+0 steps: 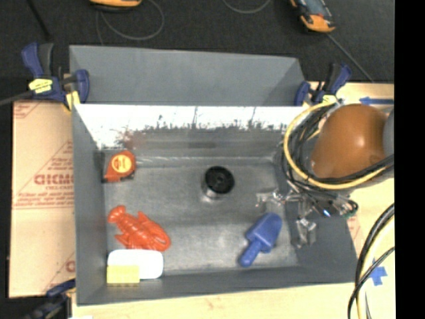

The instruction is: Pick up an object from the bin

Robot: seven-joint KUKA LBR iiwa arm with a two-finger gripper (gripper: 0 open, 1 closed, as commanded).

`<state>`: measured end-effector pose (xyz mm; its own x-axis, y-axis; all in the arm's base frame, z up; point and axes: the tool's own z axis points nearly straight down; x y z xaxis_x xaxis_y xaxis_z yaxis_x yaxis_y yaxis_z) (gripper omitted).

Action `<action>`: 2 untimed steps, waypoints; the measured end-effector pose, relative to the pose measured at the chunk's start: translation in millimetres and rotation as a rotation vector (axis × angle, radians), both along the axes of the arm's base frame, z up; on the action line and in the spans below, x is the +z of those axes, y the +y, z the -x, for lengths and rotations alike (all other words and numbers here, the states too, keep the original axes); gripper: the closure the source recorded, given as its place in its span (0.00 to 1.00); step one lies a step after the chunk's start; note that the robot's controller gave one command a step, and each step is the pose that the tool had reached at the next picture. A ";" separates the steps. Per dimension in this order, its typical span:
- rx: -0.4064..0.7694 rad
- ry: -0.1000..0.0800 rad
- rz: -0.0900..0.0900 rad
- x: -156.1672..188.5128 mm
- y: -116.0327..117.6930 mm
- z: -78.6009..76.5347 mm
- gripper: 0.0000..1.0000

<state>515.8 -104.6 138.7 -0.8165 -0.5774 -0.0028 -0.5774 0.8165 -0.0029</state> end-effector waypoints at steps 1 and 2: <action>0.283 -0.003 0.002 -58.6 0.2 -3.1 0.00; 0.310 -0.009 0.002 -86.0 3.0 -3.7 1.00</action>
Offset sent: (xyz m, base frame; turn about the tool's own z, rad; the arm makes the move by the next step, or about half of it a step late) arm -0.0053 0.0054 -0.0687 -0.3476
